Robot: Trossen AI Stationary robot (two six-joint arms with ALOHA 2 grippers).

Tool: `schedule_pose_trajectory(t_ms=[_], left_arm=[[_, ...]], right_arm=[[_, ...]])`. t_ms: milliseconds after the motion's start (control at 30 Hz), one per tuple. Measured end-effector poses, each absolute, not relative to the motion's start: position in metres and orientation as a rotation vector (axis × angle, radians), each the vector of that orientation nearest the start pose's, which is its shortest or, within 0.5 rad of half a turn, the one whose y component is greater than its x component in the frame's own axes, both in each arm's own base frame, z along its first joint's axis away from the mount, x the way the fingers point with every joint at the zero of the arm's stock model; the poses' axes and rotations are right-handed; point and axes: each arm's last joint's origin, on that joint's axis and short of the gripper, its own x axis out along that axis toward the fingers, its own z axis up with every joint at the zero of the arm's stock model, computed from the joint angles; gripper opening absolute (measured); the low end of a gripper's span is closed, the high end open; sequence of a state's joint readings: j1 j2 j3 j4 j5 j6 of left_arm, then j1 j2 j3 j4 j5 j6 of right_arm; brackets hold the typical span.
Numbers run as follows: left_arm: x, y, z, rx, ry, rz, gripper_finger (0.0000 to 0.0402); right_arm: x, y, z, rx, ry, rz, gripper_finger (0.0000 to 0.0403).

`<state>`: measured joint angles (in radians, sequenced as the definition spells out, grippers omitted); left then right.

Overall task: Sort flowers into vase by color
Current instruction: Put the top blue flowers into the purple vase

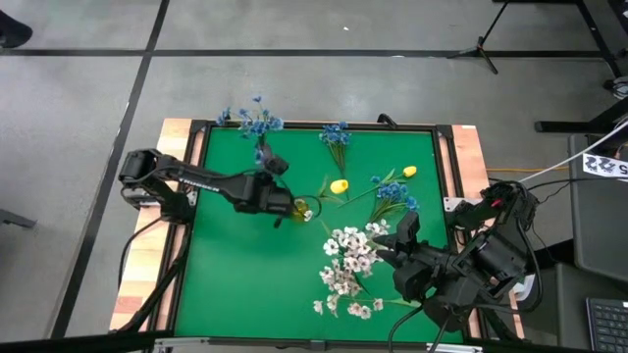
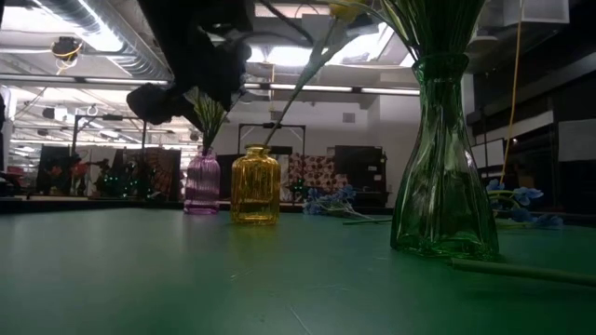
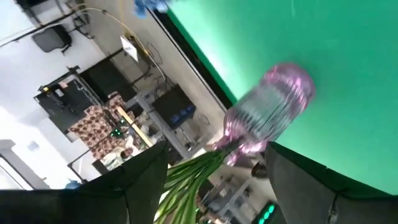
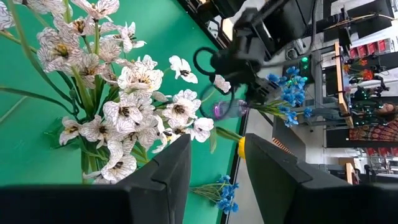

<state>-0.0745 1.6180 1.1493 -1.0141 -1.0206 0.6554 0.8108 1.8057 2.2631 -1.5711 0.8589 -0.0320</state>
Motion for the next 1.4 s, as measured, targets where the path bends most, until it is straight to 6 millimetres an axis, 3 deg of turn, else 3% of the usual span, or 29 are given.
schedule_pose_trajectory(t_ms=[400, 733, 933, 1167, 1267, 1400], left_arm=[[0.27, -0.05, 0.227, 1.121, 1.383, 0.474, 0.0262], [0.258, -0.086, 0.228, 0.787, 1.159, 0.622, 0.0262], [0.243, -0.106, 0.248, 0.525, 0.965, 0.631, 0.0262], [0.216, -0.113, 0.296, 0.26, 0.691, 0.56, 0.0262], [0.202, -0.111, 0.319, 0.209, 0.593, 0.501, 0.0262], [0.184, -0.105, 0.349, 0.112, 0.446, 0.429, 0.0262]], right_arm=[[0.231, 0.205, 0.451, -0.878, 0.679, -0.185, 0.0152], [0.234, 0.16, 0.471, -0.751, 0.651, -0.361, 0.0152], [0.227, 0.108, 0.492, -0.653, 0.644, -0.512, 0.0152], [0.202, 0.022, 0.517, -0.494, 0.654, -0.825, 0.0152], [0.195, -0.018, 0.519, -0.42, 0.726, -0.926, 0.0152], [0.191, -0.067, 0.514, -0.312, 0.866, -0.919, 0.0152]])
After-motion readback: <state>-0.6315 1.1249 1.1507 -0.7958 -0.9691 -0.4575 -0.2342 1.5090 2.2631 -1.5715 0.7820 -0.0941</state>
